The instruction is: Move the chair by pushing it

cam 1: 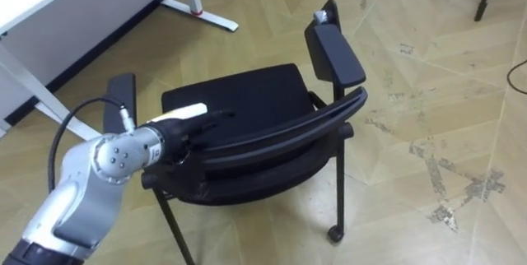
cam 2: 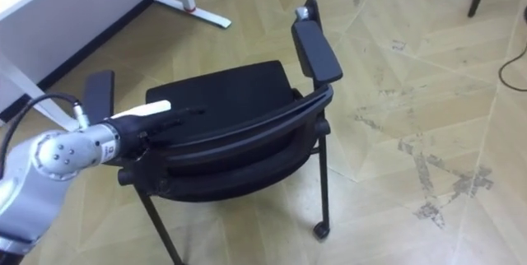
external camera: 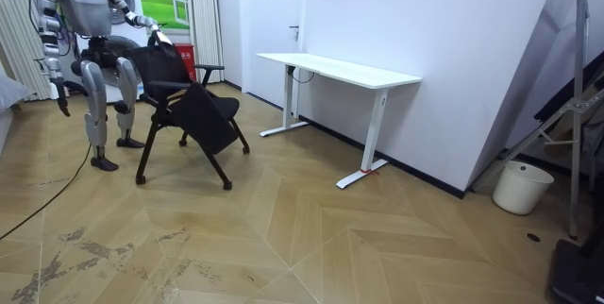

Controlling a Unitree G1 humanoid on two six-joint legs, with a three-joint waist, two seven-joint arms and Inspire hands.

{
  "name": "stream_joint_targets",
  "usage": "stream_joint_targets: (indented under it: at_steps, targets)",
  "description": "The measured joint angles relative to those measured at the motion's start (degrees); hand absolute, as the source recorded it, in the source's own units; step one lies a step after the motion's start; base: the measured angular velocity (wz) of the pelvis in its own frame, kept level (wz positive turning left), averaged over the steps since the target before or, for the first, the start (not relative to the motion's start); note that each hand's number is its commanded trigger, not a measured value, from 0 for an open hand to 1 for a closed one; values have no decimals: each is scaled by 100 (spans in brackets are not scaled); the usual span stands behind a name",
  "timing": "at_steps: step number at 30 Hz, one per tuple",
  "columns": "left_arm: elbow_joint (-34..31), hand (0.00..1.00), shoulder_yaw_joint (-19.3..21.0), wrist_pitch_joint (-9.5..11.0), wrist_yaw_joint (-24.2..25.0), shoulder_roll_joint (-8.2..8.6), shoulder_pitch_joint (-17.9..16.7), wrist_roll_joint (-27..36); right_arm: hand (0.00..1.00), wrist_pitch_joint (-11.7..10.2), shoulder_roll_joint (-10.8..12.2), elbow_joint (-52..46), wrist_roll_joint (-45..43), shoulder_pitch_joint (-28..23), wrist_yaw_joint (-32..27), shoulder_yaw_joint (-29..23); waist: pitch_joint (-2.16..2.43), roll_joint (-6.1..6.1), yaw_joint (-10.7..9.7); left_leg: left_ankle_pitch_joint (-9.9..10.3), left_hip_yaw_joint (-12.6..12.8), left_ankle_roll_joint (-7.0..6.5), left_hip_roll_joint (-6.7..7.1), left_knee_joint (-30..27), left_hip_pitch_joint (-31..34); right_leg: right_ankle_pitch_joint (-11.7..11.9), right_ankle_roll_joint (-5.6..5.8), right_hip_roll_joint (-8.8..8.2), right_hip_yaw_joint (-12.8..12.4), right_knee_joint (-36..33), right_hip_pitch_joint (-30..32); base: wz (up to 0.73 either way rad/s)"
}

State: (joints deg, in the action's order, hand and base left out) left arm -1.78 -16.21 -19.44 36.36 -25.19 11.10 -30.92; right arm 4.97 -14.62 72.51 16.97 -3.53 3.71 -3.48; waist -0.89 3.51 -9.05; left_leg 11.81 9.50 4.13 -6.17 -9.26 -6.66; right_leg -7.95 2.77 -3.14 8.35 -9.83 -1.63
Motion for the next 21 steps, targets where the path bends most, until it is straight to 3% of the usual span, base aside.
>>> stream_joint_targets:
  at_steps: [4, 8, 9, 11, 12, 21]
  targets:
    - [234, 0, 39, 110, -292, 200, 0, -254, 0, 4, 99, -298, 29, -122, -164, 24, 19, -26, 0, 0, 155, 0, -3, -4, 2, 7, -9, 5, -69, -5, 44, -6]
    - [516, 0, 40, 351, -642, 225, -9, -256, 0, 3, 110, -563, -133, -253, -192, 55, 34, -52, -9, 0, 217, 0, -3, -4, -2, 28, -9, 9, -133, -7, 55, -4]
    - [559, 5, 42, 375, -677, 231, -9, -256, 0, 3, 109, -574, -153, -263, -199, 55, 40, -58, -10, 0, 226, 0, -3, -4, -6, 32, -7, 11, -141, -5, 50, -4]
    - [767, 77, 102, 523, -799, 319, -4, -312, 0, 3, 112, -592, -220, -306, -190, 40, 57, -87, -27, 0, 242, 0, -2, -2, -48, 41, -9, 20, -174, -6, 14, 0]
    - [829, 100, 120, 582, -844, 339, -4, -314, 0, 3, 112, -592, -249, -318, -181, 31, 56, -92, -29, 0, 242, 0, -2, -2, -69, 42, -9, 21, -177, -6, -7, 0]
    - [1212, 100, 111, 809, -1057, 365, 36, -594, 0, 11, 112, -601, -397, -369, -104, -16, 58, -100, -206, 0, 247, -1, -1, -15, -106, 16, 59, 32, -204, 10, -28, 4]
